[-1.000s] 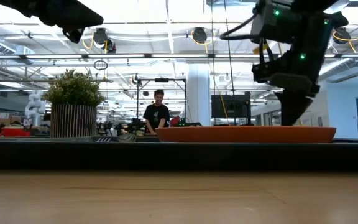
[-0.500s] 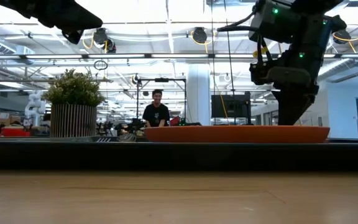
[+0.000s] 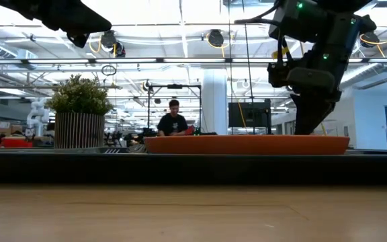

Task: Pick and place plate/cup/fork/spoon on tray
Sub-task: Adjust the orange plate, then put the blue cup to the top right of the orange plate on the black table tray

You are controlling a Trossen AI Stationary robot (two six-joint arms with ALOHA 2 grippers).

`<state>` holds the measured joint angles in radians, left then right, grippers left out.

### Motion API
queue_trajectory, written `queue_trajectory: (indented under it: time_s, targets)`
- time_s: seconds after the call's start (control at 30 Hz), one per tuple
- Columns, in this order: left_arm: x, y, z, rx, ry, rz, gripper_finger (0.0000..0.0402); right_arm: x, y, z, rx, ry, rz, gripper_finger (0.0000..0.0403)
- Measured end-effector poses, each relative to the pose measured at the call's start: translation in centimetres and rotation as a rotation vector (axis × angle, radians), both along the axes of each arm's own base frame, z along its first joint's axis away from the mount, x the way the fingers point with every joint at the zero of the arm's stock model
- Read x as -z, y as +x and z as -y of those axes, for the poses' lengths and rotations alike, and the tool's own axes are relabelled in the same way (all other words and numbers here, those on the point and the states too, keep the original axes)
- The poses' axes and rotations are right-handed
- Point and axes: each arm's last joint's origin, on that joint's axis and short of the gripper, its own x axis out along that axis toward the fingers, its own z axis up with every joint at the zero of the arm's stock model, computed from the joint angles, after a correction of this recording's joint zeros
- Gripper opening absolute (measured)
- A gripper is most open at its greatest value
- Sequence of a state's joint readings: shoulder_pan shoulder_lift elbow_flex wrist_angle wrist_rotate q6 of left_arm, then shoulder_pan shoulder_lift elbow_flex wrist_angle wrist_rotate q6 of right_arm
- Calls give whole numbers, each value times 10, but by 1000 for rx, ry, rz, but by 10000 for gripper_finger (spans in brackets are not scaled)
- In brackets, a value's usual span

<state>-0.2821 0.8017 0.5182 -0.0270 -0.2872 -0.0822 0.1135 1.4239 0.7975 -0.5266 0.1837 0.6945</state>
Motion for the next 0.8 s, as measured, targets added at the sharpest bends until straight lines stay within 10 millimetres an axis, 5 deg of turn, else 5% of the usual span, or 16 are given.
queue_trajectory:
  time_s: [0.27, 0.57, 0.8]
  targets:
    - [-22, -2, -2, -42, 15, -41, 4, -11, 2, 4, -35, -95, 61, 0]
    - [-76, -17, -5, -96, -123, -122, 8, -35, -18, 12, 9, -266, 91, 0]
    - [-95, -26, -2, -133, -211, -412, 12, -13, -39, 16, 47, -311, 134, 0]
